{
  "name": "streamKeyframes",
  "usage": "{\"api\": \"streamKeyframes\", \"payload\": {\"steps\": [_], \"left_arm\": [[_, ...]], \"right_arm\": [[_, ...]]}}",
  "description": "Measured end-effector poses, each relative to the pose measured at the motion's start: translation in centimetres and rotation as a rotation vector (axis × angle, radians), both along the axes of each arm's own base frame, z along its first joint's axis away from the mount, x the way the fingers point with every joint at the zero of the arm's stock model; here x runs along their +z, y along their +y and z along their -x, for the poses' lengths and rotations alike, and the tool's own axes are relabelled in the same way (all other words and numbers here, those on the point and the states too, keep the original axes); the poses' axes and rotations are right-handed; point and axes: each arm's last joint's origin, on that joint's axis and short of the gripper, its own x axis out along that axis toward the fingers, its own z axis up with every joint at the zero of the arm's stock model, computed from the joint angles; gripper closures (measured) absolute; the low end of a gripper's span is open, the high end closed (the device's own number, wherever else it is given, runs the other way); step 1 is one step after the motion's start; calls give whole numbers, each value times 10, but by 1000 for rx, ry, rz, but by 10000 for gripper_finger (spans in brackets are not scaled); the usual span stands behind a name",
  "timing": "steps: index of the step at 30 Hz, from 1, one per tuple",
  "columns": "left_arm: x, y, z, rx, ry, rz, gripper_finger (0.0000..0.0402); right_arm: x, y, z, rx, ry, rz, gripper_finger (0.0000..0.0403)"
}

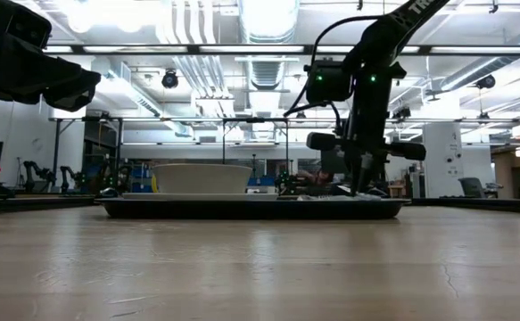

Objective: Set up tray
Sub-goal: Put the white knife on top of the napkin beside the white fork

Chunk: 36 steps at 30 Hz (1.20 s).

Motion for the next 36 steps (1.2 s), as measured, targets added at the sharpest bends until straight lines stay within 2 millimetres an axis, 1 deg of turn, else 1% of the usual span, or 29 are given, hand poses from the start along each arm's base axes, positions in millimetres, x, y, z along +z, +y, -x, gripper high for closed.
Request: {"api": "streamKeyframes", "payload": {"steps": [16,28,36], "left_arm": [[0,0,0,0,0,0,299],[0,0,0,0,0,0,299],[0,0,0,0,0,0,299]], "right_arm": [[0,-6,-2,15,-27,38,390],[-10,-8,4,1,-32,37,390],[-11,-9,4,6,-43,43,390]]}}
